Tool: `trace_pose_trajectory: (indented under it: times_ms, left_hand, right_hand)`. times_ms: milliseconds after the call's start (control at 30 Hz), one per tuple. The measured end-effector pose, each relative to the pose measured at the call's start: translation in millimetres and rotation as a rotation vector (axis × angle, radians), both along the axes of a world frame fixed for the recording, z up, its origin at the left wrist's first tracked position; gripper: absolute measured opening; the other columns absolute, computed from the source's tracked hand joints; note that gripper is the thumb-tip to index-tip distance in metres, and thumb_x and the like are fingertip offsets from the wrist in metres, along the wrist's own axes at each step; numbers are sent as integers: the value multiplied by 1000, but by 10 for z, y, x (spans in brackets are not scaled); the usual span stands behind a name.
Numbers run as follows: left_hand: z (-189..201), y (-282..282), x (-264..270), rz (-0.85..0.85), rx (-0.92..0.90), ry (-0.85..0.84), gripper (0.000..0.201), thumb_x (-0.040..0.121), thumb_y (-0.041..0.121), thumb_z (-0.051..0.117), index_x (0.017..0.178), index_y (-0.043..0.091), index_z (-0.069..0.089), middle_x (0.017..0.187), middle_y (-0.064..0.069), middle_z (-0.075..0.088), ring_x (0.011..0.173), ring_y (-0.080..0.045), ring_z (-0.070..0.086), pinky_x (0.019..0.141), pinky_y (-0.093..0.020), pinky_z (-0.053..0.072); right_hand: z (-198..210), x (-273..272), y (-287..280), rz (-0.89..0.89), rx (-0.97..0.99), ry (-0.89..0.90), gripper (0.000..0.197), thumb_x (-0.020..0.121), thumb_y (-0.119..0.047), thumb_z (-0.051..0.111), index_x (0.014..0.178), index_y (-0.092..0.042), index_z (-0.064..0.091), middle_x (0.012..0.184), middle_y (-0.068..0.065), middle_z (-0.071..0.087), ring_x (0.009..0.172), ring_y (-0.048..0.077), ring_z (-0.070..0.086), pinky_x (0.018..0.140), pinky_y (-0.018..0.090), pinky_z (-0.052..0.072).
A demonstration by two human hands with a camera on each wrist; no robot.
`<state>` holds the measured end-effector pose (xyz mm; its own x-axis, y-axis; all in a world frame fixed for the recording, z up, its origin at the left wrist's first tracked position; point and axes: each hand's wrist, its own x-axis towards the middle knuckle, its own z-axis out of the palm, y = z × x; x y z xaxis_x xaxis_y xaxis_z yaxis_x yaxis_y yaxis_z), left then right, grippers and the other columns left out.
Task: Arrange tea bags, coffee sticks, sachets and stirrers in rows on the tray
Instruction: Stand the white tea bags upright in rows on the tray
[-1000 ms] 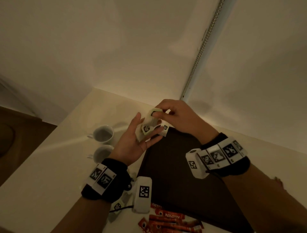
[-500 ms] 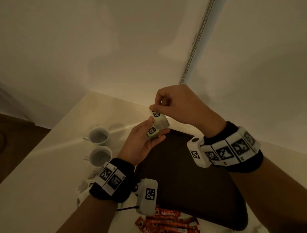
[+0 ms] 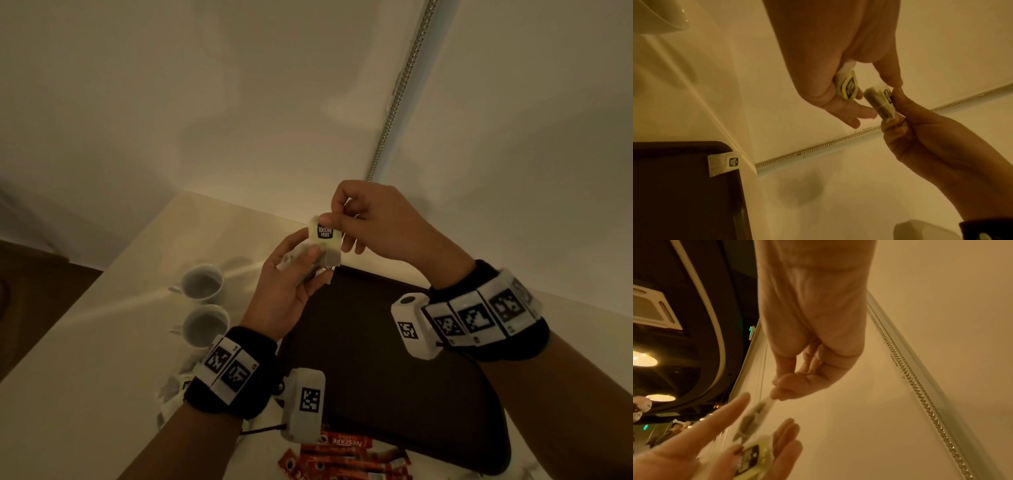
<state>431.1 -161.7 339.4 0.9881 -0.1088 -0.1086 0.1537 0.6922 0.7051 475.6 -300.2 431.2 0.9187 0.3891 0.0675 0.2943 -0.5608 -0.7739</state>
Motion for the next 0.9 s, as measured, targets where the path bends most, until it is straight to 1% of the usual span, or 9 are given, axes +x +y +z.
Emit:
trace_pose_trajectory:
  times_ms: [67,167,300,367,533,633,767,833,900]
  left_hand:
    - [1,-25,-6,-34,38,-26,32,78,15,61,110,12,59,92,0,71,84,-12,70,64,-19,55]
    - [-7,-54,3,-18,64,-36,25,75,15,63,100,12,62,85,0,72,81,-12,69,65,-18,54]
    - [-28,-74,23,22,81,-61,31,72,12,65,103,10,64,93,-5,72,88,-17,68,74,-21,55]
    - [-50,-86,20,36,88,-57,26,73,10,65,99,9,65,93,-6,72,90,-19,68,76,-21,55]
    - [-87,-109,28,39,121,-32,27,75,12,63,102,5,64,95,-8,72,90,-20,68,77,-22,55]
    - [-131,-71,49,74,107,36,39,80,16,62,114,-2,59,111,-15,68,104,-26,66,85,-26,55]
    - [-190,98,101,136,-62,226,35,99,27,44,120,2,57,118,-17,66,108,-25,65,82,-27,56]
    - [-170,187,117,142,-173,285,45,98,38,41,119,3,59,117,-17,67,109,-28,65,82,-30,57]
    - [-140,239,132,137,-201,299,53,97,45,39,121,3,59,117,-17,67,109,-30,65,82,-32,57]
  right_hand:
    - [-6,0,3,-1,11,-20,24,86,-28,66,82,-6,56,69,-2,64,50,10,62,45,17,46]
    - [-22,25,-20,4,-2,-85,20,85,-27,66,79,-11,57,68,-7,57,56,3,54,49,10,40]
    - [-42,49,-66,36,62,-21,4,85,-19,67,85,-15,66,74,4,65,60,4,56,51,12,44]
    - [-40,59,-79,26,95,-20,1,84,-17,68,83,-17,67,75,8,67,60,6,58,52,15,47]
    - [-53,76,-99,17,118,1,2,85,-18,67,83,-17,67,75,7,67,59,6,57,53,17,47]
    - [-88,124,-162,-14,165,1,3,85,-17,67,83,-19,67,76,3,68,60,7,58,54,17,46]
    - [-430,311,-348,-93,113,75,4,85,-11,66,87,-14,68,75,-1,67,59,5,59,59,18,50]
    - [-752,399,-425,-112,-14,162,8,86,-9,64,92,-12,67,83,4,67,62,6,59,61,16,50]
    - [-1111,463,-473,-143,-127,249,12,88,-6,62,98,-7,66,94,10,67,64,6,58,58,12,50]
